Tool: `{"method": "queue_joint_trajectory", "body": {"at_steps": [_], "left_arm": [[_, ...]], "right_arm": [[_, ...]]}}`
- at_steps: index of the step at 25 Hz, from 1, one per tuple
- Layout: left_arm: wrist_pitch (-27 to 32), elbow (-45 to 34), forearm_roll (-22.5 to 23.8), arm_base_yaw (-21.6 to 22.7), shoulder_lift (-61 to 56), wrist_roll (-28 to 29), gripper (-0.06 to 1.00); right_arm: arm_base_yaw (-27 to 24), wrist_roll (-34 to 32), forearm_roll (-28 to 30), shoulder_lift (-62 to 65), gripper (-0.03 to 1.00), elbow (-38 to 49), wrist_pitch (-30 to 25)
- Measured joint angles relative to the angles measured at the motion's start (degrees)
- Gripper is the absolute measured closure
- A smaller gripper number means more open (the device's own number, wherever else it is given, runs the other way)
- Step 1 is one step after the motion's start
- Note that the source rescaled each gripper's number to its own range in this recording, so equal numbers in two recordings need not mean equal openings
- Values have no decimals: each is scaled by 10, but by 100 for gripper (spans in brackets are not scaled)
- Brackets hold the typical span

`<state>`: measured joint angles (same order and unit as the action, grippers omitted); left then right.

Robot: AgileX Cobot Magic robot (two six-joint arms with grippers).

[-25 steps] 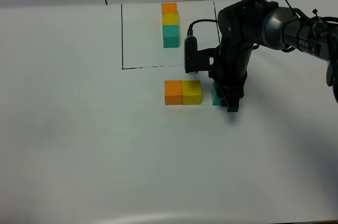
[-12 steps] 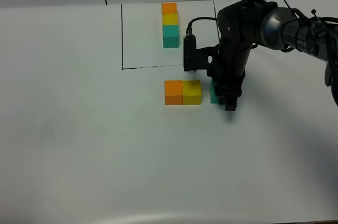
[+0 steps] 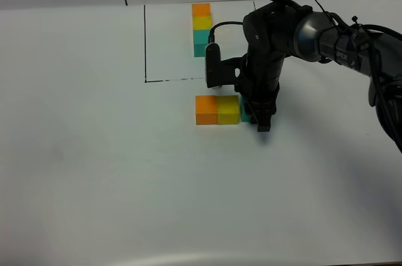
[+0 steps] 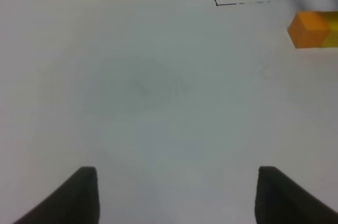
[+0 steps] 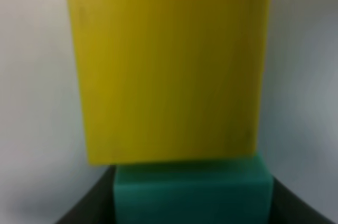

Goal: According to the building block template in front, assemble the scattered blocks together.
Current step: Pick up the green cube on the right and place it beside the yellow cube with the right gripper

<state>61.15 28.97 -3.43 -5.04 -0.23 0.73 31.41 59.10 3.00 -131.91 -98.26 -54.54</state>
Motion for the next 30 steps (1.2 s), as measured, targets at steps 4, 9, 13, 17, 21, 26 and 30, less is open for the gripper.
{"method": "queue_joint_trajectory", "body": {"at_steps": [4,9,13,17,21,26,30], "left_arm": [[0,0,0,0,0,0,60],[0,0,0,0,0,0,60],[0,0,0,0,0,0,60],[0,0,0,0,0,0,60],[0,0,0,0,0,0,60],[0,0,0,0,0,0,60],[0,0,0,0,0,0,60]], "right_arm": [[0,-2,-1,-6,95,-5,-2],[3,-6,0,-6,95,-7,-6],[3,-19,-6,-7,95,-9,-13],[3,-33,-11,-8,95,-9,-19],[3,-36,-11,-8,95,-9,-20],[3,-36,-11,-8,95,-9,-20],[3,-35,-11,-8,95,-9,-20]]}}
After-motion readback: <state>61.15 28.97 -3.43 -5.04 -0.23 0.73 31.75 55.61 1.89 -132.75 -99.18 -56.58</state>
